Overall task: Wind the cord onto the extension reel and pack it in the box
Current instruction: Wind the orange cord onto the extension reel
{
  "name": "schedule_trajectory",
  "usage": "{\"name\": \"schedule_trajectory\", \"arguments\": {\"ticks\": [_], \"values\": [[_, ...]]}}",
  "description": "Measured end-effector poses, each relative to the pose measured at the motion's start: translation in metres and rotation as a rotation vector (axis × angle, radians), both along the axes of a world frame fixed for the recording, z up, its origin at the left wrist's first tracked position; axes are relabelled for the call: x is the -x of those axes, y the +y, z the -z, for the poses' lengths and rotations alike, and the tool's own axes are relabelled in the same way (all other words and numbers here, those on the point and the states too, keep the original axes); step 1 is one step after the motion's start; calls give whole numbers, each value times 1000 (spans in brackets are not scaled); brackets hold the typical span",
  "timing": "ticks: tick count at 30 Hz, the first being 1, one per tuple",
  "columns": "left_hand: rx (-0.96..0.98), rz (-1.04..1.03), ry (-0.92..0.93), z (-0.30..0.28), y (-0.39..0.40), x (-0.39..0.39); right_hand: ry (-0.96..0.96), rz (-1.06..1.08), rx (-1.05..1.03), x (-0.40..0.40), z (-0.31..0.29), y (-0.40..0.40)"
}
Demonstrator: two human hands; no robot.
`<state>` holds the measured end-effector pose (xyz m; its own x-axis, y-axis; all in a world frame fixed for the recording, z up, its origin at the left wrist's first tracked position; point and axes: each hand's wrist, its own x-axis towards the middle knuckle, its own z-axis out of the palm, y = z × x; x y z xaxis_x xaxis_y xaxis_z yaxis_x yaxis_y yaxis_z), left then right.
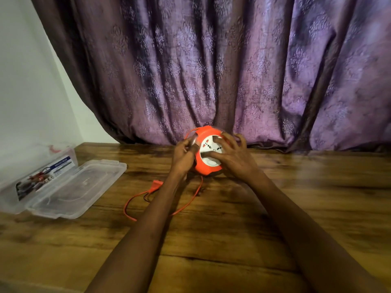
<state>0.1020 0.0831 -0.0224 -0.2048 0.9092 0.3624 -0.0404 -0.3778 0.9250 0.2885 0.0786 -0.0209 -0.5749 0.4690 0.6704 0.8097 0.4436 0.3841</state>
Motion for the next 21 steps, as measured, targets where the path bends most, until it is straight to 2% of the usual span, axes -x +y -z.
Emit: {"name": "schedule_trajectory", "arguments": {"ticks": [2,5,9,11,12,14,15,16,18,21], "values": [[-65,-34,9,-2,-5,-8,54,55,-51,1,-1,1],[-154,-235,58,2,-15,-25,223,106,-66,9,-3,0],[-204,-296,61,7,-23,-31,534,262,110,30,-13,-6],[-234,-298,74,7,-23,-33,849,316,354,39,-20,-7],[-241,-294,75,7,-23,-34,1110,242,522,42,-26,-9],[-245,-257,66,8,-22,-35,1680,-70,851,46,-31,-9],[-242,-223,52,8,-22,-36,1824,-126,952,45,-31,-9],[-233,-192,33,7,-23,-36,1870,-130,997,44,-29,-9],[-193,-160,-24,7,-22,-34,1806,-87,981,39,-25,-9],[-137,-136,-139,6,-21,-29,1472,28,839,28,-20,-3]]}}
